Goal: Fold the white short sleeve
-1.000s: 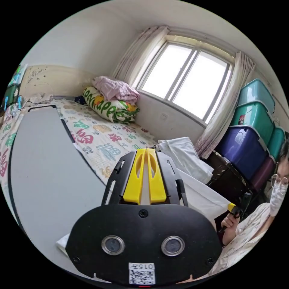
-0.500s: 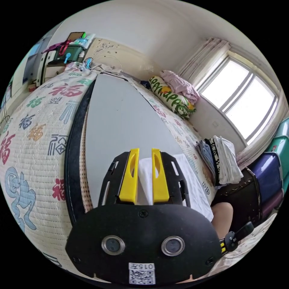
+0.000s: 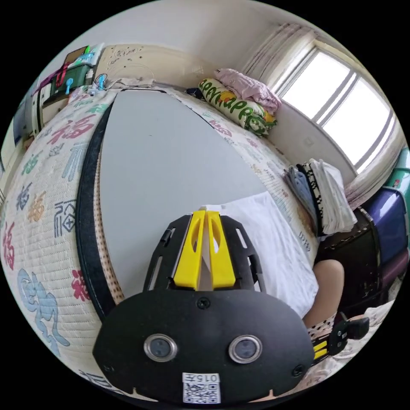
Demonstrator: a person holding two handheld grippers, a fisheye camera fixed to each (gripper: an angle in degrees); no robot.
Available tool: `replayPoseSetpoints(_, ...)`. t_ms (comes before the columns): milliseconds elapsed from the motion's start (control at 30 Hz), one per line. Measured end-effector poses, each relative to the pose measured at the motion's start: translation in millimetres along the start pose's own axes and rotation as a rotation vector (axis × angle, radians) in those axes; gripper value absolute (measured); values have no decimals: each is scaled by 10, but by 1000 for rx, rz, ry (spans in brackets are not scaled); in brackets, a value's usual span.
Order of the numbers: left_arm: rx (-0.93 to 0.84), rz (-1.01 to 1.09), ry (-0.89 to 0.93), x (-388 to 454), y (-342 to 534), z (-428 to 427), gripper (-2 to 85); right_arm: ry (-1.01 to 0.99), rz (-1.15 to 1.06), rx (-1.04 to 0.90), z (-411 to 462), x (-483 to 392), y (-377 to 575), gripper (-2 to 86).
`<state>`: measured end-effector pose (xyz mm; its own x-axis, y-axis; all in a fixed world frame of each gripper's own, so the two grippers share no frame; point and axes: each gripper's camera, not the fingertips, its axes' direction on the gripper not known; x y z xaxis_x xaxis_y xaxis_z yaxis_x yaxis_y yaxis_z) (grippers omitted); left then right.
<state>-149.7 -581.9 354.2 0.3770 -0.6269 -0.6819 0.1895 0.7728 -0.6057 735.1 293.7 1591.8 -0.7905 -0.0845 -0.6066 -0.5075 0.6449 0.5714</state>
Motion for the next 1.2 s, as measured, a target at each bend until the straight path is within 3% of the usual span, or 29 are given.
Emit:
replayPoseSetpoints(100, -50, 86, -142, 314, 132, 238, -1, -124, -11, -139, 571, 151, 158, -5)
replayPoseSetpoints(200, -35, 140, -218, 536, 353, 364, 2, -79, -50, -50, 571, 172, 407, -5)
replayPoseSetpoints(400, 44, 30, -45, 319, 911, 344, 16, 35, -20, 108, 203, 925, 694, -3)
replayPoseSetpoints(700, 153, -122, 190, -110, 1928, 524, 48, 114, 234, 315, -305, 2995, 1242, 34)
replayPoseSetpoints(933, 21, -105, 188, -169, 2374, 1319, 112, 233, 364, 410, -471, 4791, 1321, 115)
replayPoseSetpoints(1200, 26, -132, 300, -268, 2824, 2003, 130, 135, 360, 251, 61, 6761, 595, 134)
